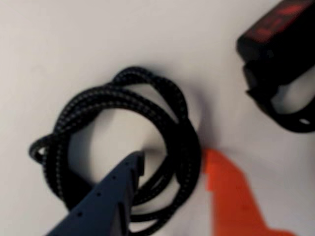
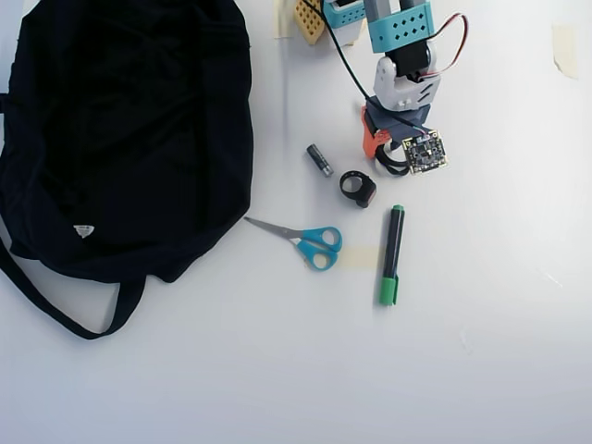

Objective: Put the cable into the black bag

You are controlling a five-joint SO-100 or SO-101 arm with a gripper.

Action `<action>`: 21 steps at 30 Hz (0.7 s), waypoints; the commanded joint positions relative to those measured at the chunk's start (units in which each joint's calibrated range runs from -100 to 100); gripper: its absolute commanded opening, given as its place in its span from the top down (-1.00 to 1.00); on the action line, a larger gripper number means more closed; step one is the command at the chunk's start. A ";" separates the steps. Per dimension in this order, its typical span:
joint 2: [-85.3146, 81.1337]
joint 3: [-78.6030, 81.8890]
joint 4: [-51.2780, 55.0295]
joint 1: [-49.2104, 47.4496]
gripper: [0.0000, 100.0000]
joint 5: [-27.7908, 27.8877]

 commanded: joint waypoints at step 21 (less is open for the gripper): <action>-1.62 -6.33 0.34 -0.81 0.96 0.21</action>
